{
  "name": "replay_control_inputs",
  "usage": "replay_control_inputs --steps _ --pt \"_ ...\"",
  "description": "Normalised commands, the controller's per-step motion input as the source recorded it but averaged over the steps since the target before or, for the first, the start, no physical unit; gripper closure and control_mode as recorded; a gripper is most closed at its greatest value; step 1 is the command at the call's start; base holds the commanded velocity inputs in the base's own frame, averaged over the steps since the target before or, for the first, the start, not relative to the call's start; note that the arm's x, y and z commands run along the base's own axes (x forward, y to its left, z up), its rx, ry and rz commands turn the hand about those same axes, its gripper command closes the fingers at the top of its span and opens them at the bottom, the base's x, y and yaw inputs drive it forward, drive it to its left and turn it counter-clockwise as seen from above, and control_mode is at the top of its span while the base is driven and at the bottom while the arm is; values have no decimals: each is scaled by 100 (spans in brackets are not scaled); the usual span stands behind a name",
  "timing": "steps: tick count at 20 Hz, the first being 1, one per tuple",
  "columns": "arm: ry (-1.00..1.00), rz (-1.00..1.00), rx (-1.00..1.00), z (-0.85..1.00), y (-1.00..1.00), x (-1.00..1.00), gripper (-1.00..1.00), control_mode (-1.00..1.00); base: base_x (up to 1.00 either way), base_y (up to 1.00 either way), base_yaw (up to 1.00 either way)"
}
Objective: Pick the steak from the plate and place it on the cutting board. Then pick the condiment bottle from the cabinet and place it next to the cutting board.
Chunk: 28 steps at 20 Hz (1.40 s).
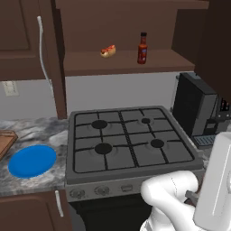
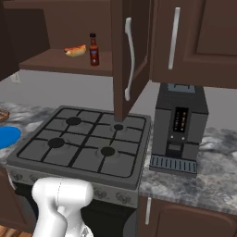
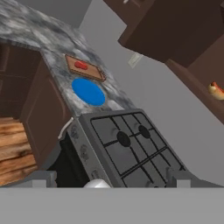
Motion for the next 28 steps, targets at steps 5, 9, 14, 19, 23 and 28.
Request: replay_control_inputs --steps 5,9,14,19,23,28 --pt "0 0 0 0 0 0 -100 100 76 0 -4" --pt "0 0 0 0 0 0 -100 100 78 0 -4" --pt "0 0 0 0 0 0 -100 100 90 0 -6" --pt "0 0 0 0 0 0 -100 100 48 0 -2" --pt "0 0 0 0 0 0 -100 100 25 0 0" --pt "0 0 0 0 0 0 -100 100 44 0 0"
